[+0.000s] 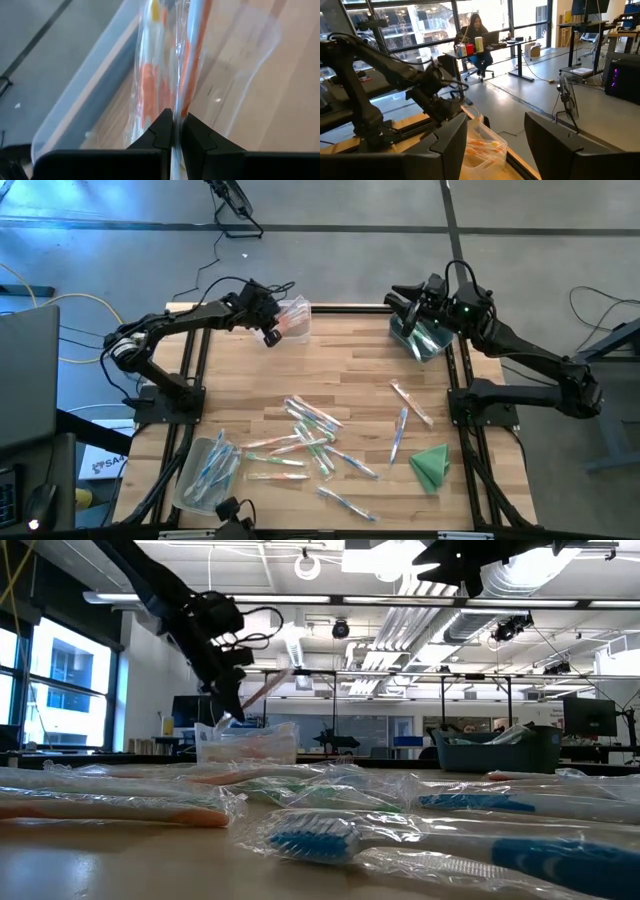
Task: Pick & Place Toothbrushes
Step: Put the orange toothbrush into the transparent bin
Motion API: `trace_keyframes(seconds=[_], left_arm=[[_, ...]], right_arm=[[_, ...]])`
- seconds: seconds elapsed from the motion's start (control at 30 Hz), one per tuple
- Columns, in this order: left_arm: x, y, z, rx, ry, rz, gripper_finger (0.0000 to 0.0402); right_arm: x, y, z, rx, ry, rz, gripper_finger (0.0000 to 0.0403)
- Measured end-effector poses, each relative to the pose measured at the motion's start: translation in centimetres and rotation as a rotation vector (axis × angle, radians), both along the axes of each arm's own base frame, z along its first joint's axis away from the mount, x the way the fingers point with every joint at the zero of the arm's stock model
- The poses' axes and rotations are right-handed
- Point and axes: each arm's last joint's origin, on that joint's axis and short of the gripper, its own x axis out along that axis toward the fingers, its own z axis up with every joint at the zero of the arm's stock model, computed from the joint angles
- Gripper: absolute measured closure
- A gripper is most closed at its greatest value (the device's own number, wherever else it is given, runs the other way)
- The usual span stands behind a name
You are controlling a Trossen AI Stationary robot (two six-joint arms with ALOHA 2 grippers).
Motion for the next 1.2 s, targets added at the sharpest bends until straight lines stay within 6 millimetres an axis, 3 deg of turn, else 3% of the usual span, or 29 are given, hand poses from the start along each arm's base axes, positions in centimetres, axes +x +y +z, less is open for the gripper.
trace_keyframes(seconds=[0.27, 0.63, 1.0, 1.2], left_arm=[[0.5, 0.6, -2.0, -0.041, 0.049, 0.04, 0.0384], [0.6, 0.7, -2.3, -0.048, 0.056, 0.039, 0.038], [0.5, 0.8, -2.0, -0.051, 0.061, 0.111, 0.0277], [1.2, 1.5, -0.1, -0.013, 0.004, 0.137, 0.0266]], right_arm=[[0.0, 0.0, 0.0, 0.001, 0.0, 0.0, 0.0212], [0.0, 0.0, 0.0, 0.0, 0.001, 0.0, 0.0212], [0.0, 0.0, 0.0, -0.001, 0.002, 0.0, 0.0212], [0.0, 0.0, 0.0, -0.002, 0.002, 0.001, 0.0212]])
